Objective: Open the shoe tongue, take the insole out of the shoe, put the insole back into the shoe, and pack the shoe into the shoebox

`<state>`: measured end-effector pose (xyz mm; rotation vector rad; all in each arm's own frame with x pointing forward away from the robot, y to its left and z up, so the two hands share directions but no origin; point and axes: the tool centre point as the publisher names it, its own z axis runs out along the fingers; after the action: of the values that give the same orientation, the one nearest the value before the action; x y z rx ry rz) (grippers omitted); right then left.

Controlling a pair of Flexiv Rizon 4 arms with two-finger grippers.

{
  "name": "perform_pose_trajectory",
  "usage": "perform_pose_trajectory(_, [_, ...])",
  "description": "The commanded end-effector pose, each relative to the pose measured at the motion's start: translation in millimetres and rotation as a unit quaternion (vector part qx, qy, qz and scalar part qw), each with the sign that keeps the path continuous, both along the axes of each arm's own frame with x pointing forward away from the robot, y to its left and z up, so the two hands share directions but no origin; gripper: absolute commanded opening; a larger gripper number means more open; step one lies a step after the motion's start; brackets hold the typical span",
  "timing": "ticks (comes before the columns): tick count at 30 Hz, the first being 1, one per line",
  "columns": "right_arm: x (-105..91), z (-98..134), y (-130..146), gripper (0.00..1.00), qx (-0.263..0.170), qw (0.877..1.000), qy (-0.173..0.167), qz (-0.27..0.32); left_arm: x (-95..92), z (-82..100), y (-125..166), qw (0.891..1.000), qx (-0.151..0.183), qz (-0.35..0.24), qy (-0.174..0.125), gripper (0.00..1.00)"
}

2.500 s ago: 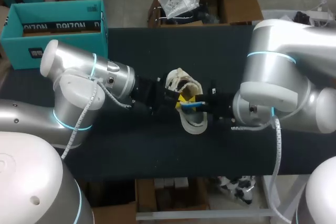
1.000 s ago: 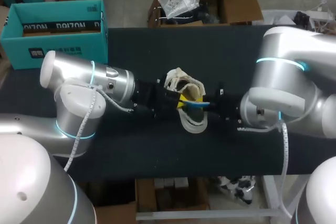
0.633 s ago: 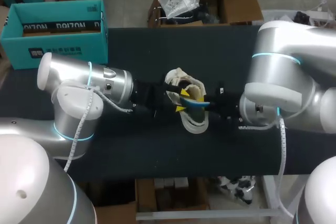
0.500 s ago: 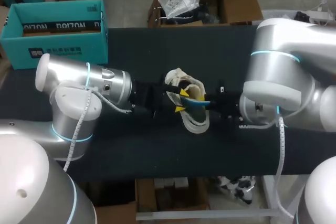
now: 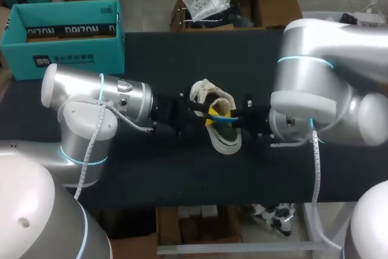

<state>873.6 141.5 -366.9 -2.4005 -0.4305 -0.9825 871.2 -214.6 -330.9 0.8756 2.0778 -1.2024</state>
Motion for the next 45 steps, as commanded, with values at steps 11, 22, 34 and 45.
perform_pose_trajectory(11, [-10.4, 5, -8, 0.28, 0.001, 1.0, 0.011, -0.022, 0.1, -6.9, -3, 1.0, 0.0, -0.004, 0.001, 0.0])
perform_pose_trajectory(22, [-28.1, 13, -17, 0.06, 0.014, 0.999, -0.006, -0.034, 0.7, -9.4, -4, 1.0, -0.002, -0.003, 0.003, 0.0])
perform_pose_trajectory(34, [-28.4, 15, -10, 0.22, 0.038, 0.999, -0.019, -0.014, -0.8, -10.7, -6, 1.0, -0.004, -0.004, 0.004, 0.0])
perform_pose_trajectory(45, [-22.7, 16, -7, 0.0, 0.039, 0.999, -0.027, -0.006, -1.9, -11.8, -7, 1.0, -0.001, -0.002, 0.006, 0.41])
